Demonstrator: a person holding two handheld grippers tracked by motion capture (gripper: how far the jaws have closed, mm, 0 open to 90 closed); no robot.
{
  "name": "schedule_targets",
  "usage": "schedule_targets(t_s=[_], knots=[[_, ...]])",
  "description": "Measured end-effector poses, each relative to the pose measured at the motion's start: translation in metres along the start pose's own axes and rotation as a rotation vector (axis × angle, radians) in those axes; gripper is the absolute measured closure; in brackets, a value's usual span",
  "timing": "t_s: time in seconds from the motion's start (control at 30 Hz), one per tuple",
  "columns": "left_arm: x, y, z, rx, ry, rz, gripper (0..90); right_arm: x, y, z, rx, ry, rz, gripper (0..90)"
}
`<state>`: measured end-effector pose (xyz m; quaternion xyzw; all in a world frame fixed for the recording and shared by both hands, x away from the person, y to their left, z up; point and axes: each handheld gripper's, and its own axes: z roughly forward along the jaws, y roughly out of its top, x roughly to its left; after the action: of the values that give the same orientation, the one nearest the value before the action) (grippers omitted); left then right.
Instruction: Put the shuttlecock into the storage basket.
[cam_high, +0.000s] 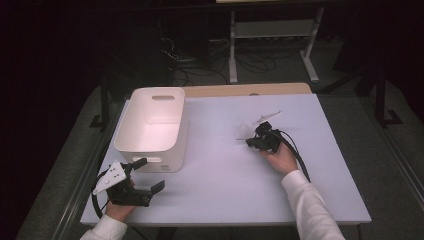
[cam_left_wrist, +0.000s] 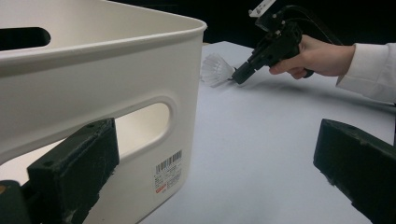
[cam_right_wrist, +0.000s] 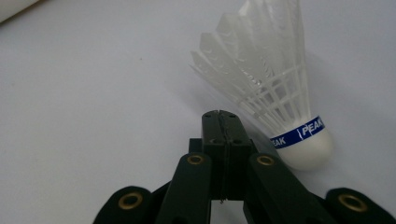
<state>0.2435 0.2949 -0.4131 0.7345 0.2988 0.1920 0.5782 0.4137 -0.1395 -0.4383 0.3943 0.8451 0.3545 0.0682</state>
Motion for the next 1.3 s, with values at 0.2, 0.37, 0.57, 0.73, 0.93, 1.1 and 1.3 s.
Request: schedule_targets(t_s=[0.2,0.37,0.57,0.73,0.93,1.1,1.3], knots=[[0.000,0.000,0.000,0.001,0.000,-0.001,0.0,-0.003,-0.001,0.000,-0.003,-0.002,0.008,88.3],[0.000,0.000,0.000,0.002,0.001,0.000,0.0,-0.002,-0.001,-0.006,-0.004,-0.002,0.010,87.7],[0.000,0.000,0.000,0.003,0.002,0.001,0.0,-0.005,-0.002,-0.019,-0.018,-0.017,0.002,85.1],[-0.001,0.000,0.002,-0.007,0.001,-0.016,0.0,-0.010,-0.003,-0.034,-0.042,-0.015,0.009,82.4],[0.000,0.000,0.002,-0.007,0.001,-0.004,0.0,-0.015,0.000,-0.048,-0.052,-0.024,0.007,72.3],[0.000,0.000,0.002,-0.006,0.000,-0.004,0.0,-0.019,0.004,-0.059,-0.056,-0.055,0.011,60.6],[0.000,0.000,0.002,-0.005,0.000,-0.004,0.0,-0.023,0.011,-0.067,-0.028,-0.064,0.001,41.2]])
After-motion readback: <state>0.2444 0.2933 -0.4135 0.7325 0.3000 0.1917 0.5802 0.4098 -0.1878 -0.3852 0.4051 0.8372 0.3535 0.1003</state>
